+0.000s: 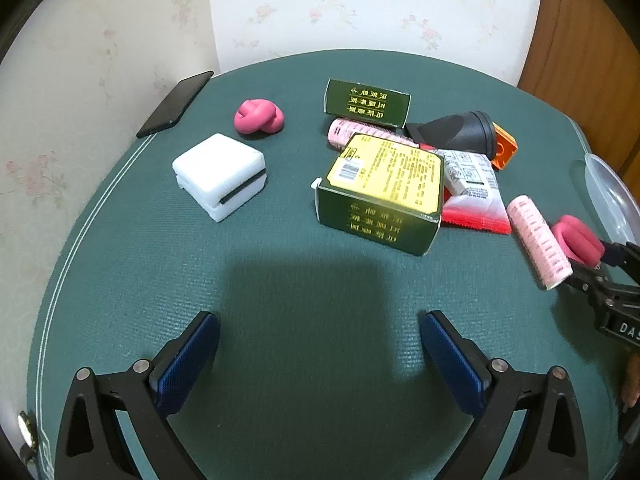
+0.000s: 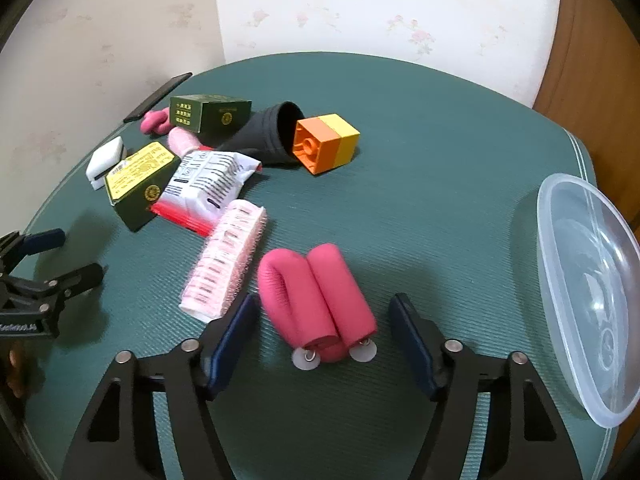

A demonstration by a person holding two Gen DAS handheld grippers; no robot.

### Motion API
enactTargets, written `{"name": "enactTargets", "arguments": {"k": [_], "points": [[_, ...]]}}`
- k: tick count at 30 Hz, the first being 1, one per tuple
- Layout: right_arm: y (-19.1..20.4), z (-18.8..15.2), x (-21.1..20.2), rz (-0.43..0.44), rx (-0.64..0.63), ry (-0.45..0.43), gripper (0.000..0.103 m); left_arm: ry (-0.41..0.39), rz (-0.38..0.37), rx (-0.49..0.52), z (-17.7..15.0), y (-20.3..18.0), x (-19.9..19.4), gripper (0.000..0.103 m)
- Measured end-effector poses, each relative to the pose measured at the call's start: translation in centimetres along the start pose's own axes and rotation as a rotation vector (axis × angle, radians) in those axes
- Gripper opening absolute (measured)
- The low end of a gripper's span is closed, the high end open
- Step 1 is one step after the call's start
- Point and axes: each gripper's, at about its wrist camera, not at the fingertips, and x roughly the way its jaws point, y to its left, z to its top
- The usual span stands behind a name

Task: Organize objects
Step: 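Grasp the yellow-green box with the left tool while the right tool grasps the pink foam curlers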

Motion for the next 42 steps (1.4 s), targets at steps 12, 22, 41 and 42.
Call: {"name": "enactTargets", "arguments": {"k": [12, 22, 41, 42], "points": [[-0.6, -0.1, -0.4, 0.017, 0.023, -0.012, 0.063, -0.049, -0.019, 0.027, 2.8, -1.5, -0.5, 0.103], [-0.7, -0.1, -0.3, 0.024, 0.029, -0.015, 0.063, -0.06, -0.03, 0.05, 5.1, -2.2, 0.6, 0.097], [-0.7, -0.1, -0.3, 0.026, 0.031, -0.016, 0.063, -0.041, -0.087, 0.03, 5.3, -1.8, 2.7, 0.073], [-0.7, -0.1, -0.3, 0.026, 0.031, -0.016, 0.063, -0.045, -0.092, 0.027, 5.3, -1.7, 2.5, 0.073]]}}
